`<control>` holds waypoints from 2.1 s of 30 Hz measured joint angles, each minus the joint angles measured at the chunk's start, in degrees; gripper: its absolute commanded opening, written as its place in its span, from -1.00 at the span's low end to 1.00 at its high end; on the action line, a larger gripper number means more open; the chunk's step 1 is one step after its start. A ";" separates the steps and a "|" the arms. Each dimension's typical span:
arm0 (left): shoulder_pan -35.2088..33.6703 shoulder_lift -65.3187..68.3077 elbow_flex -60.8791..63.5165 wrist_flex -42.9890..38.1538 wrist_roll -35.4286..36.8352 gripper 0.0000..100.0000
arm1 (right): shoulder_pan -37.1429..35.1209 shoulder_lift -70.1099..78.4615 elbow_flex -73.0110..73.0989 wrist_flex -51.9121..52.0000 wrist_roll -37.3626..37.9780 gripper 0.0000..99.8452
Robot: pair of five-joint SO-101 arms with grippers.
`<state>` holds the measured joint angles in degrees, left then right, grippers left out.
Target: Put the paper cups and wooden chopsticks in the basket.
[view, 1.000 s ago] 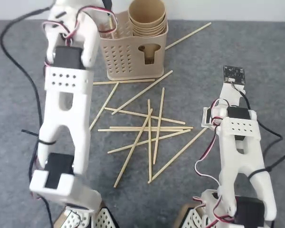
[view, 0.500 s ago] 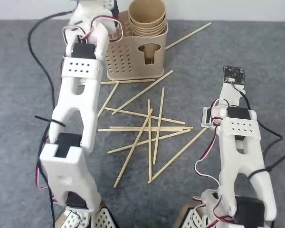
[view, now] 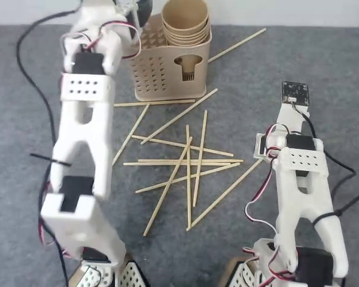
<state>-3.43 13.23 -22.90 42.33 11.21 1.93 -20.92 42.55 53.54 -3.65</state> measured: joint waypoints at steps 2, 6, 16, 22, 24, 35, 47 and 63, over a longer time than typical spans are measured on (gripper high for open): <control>0.00 -3.25 0.00 5.54 0.00 -0.45 | 0.00 0.00 0.00 0.00 0.00 -0.69; 0.09 -9.32 0.00 19.34 -0.09 -0.45 | 0.00 0.00 0.00 0.00 0.00 -0.69; -2.64 -16.97 16.97 37.80 -3.87 -0.48 | -1.14 -4.84 1.05 3.69 0.00 -0.68; -4.13 -27.87 42.46 20.92 -7.30 -0.53 | -4.13 -19.52 9.93 3.87 0.00 -0.68; -4.04 -32.44 51.52 15.91 -7.91 -0.53 | -3.96 -23.03 12.66 2.29 -2.02 -0.63; -2.46 -40.53 76.04 3.43 -8.09 -0.53 | -6.07 -5.80 10.37 -2.73 -9.58 -0.55; -2.02 -26.29 71.21 -0.35 -8.09 -0.53 | -6.68 16.09 -0.97 -4.92 -17.23 -0.55; -4.04 -13.80 63.38 1.76 -10.73 -0.53 | -3.96 24.09 -7.65 -2.90 -20.66 -0.63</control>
<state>-7.47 -0.57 40.48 44.09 0.48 -2.02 3.16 34.90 50.64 -24.31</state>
